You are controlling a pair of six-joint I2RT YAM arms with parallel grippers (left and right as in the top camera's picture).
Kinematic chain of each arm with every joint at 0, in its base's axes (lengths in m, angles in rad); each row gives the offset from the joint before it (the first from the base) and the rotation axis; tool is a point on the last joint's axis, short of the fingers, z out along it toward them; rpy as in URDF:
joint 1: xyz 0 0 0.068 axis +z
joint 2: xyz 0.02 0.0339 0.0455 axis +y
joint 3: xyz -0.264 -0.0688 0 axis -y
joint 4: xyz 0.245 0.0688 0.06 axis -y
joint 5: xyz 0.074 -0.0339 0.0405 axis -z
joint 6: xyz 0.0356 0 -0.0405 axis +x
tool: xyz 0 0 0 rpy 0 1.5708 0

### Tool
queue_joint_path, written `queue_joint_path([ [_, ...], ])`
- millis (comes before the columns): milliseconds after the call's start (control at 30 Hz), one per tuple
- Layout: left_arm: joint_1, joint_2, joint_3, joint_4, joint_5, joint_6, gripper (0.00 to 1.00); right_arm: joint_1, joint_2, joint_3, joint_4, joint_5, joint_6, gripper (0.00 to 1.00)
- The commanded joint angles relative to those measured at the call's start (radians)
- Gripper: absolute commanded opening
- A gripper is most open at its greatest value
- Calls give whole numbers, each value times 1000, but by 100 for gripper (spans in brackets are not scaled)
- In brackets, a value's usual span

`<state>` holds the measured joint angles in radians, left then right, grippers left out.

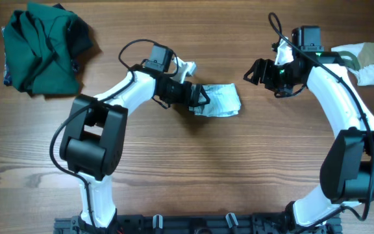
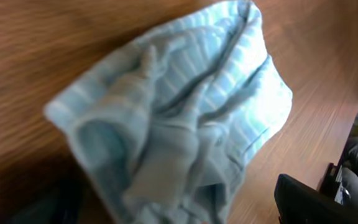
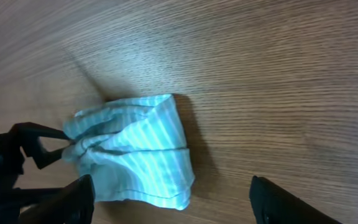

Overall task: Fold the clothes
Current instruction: 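Grasp the folded bundle with the left gripper, then carry the folded bundle left toward the green garment with the left gripper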

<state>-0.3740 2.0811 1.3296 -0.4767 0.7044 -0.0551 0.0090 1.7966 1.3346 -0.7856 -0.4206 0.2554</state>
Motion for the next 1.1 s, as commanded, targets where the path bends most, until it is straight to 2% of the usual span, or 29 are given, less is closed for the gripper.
queue_joint_path([
  [0,-21,49,-12,-10,-40,-28,100,11,-3,-5,-5,-29,-16,80],
  [133,-22,51,-12,-9,-40,-28,100,10,-3,-5,-8,-29,-17,80],
  [167,-22,52,-12,-10,-40,-28,96,11,-3,-5,-8,-29,-16,80],
  [233,-22,63,-12,-10,-40,-28,77,11,-3,-5,-8,-29,-17,80],
  [400,-22,74,-12,-10,-40,-28,47,11,-3,-5,-9,-29,-16,80],
  [533,-21,74,-12,-10,-40,-28,10,11,-3,-5,-11,-29,-16,80],
  [567,-18,74,-12,-12,-40,-28,4,11,-3,-5,-13,-29,-17,80],
  [833,95,73,-12,-51,-39,-28,4,10,-3,-5,-13,-29,-19,80],
  [1067,305,73,-12,-97,-39,-27,4,10,-3,-5,-10,-21,-21,80],
])
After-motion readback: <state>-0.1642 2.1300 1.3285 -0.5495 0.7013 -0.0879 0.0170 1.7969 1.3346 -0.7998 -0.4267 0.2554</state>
